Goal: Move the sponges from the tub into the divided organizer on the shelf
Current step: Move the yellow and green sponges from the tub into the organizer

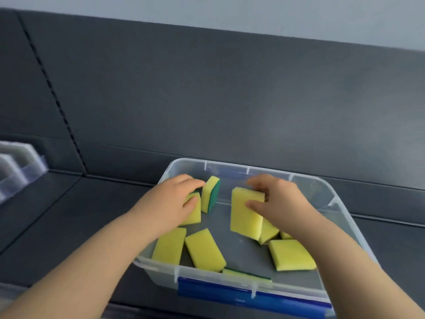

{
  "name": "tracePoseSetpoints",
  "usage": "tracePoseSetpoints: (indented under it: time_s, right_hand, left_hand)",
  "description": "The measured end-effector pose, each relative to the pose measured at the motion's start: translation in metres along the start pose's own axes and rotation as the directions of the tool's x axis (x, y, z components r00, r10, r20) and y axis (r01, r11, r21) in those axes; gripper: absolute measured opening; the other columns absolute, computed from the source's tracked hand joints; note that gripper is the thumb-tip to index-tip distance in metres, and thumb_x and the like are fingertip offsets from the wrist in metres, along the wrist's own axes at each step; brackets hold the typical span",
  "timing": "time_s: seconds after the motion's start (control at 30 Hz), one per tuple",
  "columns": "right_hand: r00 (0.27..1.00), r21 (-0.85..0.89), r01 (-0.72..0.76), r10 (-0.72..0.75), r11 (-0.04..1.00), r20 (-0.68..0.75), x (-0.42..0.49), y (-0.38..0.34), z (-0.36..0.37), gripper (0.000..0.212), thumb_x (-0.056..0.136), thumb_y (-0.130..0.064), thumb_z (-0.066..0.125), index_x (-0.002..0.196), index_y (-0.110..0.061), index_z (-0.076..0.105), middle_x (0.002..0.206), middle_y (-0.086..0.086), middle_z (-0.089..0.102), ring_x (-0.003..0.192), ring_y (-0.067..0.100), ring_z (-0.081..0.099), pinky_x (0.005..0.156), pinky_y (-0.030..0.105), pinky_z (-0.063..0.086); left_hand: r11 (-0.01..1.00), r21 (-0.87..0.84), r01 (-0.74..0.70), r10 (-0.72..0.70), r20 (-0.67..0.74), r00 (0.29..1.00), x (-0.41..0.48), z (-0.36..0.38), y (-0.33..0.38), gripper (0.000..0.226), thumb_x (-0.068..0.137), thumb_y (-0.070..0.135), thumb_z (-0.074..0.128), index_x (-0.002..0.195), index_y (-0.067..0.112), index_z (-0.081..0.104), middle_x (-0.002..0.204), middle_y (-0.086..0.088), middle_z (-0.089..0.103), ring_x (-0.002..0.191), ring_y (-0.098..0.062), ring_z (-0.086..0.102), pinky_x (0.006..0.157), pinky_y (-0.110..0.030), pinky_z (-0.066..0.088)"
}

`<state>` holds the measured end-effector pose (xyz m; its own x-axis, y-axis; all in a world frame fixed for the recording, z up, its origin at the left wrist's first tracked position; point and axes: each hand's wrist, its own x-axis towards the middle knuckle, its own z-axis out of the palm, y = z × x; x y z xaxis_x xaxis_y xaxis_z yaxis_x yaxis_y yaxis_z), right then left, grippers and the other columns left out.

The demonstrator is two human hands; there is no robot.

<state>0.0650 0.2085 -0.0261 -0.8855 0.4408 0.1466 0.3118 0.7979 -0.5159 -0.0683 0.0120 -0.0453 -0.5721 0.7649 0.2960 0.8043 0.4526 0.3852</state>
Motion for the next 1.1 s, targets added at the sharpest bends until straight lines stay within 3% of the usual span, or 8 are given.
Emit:
tracePoseSetpoints:
  time_s: [0.07, 0.2, 0.33, 0.43, 0.63, 0.8, 0.9, 1.1]
  right_hand:
    - [0.987, 0.120, 0.029, -0.010, 0.992, -0.159, -0.022, 0.009, -0.011, 0.040, 0.074, -0.020, 0.074, 0.106, -0.037, 0.059, 0.096, -0.016, 0.058, 0.089, 0.001, 0.058, 0.076, 0.008, 0.038]
    - [0.952, 0.222, 0.005, 0.063, 0.975, -0.299, -0.057, 0.033, -0.020, 0.045, 0.074, -0.019, 0.074, 0.092, -0.052, 0.049, 0.097, -0.022, 0.057, 0.087, -0.009, 0.053, 0.066, 0.004, 0.039]
    - [0.926, 0.310, -0.058, 0.167, 0.949, -0.338, -0.074, 0.051, -0.017, 0.046, 0.075, -0.016, 0.074, 0.097, -0.048, 0.051, 0.100, -0.016, 0.059, 0.092, -0.001, 0.055, 0.076, 0.018, 0.045]
    - [0.903, 0.345, -0.066, 0.203, 0.936, -0.379, -0.078, 0.057, -0.020, 0.041, 0.077, -0.018, 0.073, 0.099, -0.046, 0.052, 0.098, -0.021, 0.058, 0.093, -0.002, 0.055, 0.073, 0.014, 0.042]
    - [0.867, 0.428, -0.062, 0.261, 0.902, -0.425, -0.071, 0.062, -0.025, 0.042, 0.080, -0.021, 0.070, 0.113, -0.038, 0.051, 0.097, -0.030, 0.050, 0.090, -0.009, 0.052, 0.066, 0.002, 0.037]
    - [0.837, 0.485, -0.084, 0.325, 0.870, -0.439, -0.061, 0.063, -0.022, 0.049, 0.081, -0.023, 0.068, 0.126, -0.028, 0.051, 0.104, -0.022, 0.052, 0.096, -0.001, 0.051, 0.067, -0.001, 0.037]
    - [0.833, 0.528, -0.069, 0.340, 0.847, -0.437, -0.056, 0.061, -0.019, 0.047, 0.079, -0.027, 0.069, 0.124, -0.030, 0.053, 0.108, -0.015, 0.057, 0.095, -0.005, 0.052, 0.068, -0.003, 0.038]
    - [0.859, 0.656, -0.048, 0.366, 0.754, -0.359, -0.059, 0.037, -0.008, 0.042, 0.074, -0.030, 0.068, 0.114, -0.033, 0.056, 0.104, -0.007, 0.061, 0.097, 0.010, 0.059, 0.079, 0.030, 0.050]
  left_hand:
    - [0.978, 0.208, -0.032, -0.003, 0.170, 0.985, 0.033, 0.013, 0.001, 0.046, 0.091, 0.010, 0.043, 0.133, 0.029, 0.045, 0.128, 0.008, 0.048, 0.116, -0.016, 0.046, 0.088, -0.031, 0.041]
    - [0.779, 0.567, -0.268, -0.032, 0.463, 0.886, 0.085, 0.038, 0.008, 0.052, 0.087, 0.000, 0.038, 0.133, 0.024, 0.041, 0.123, -0.006, 0.044, 0.114, -0.027, 0.044, 0.073, -0.033, 0.036]
    - [0.659, 0.667, -0.348, -0.251, 0.631, 0.734, 0.115, 0.060, 0.023, 0.049, 0.095, 0.010, 0.037, 0.140, 0.030, 0.034, 0.134, -0.012, 0.035, 0.124, -0.035, 0.039, 0.090, -0.041, 0.039]
    - [0.610, 0.665, -0.432, -0.218, 0.664, 0.715, 0.120, 0.068, 0.030, 0.053, 0.092, 0.005, 0.041, 0.139, 0.030, 0.036, 0.132, -0.013, 0.031, 0.120, -0.037, 0.043, 0.087, -0.044, 0.042]
    - [0.576, 0.669, -0.470, 0.086, 0.523, 0.848, 0.107, 0.047, 0.036, 0.042, 0.088, 0.010, 0.047, 0.126, 0.029, 0.044, 0.106, -0.006, 0.044, 0.095, -0.028, 0.054, 0.063, -0.034, 0.037]
    - [0.724, 0.519, -0.454, 0.487, 0.082, 0.869, 0.071, 0.004, 0.055, 0.037, 0.054, 0.013, 0.082, 0.089, 0.017, 0.070, 0.085, -0.009, 0.051, 0.071, -0.029, 0.053, 0.056, -0.033, 0.039]
    - [0.839, 0.351, -0.416, 0.447, -0.006, 0.895, 0.043, -0.014, 0.060, 0.041, 0.050, 0.017, 0.083, 0.088, 0.018, 0.067, 0.100, -0.003, 0.056, 0.087, -0.027, 0.054, 0.072, -0.040, 0.045]
    - [0.962, 0.084, -0.260, 0.264, -0.033, 0.964, -0.010, -0.032, 0.047, 0.037, 0.069, 0.048, 0.069, 0.101, 0.033, 0.058, 0.101, 0.019, 0.055, 0.094, -0.003, 0.052, 0.077, -0.023, 0.042]
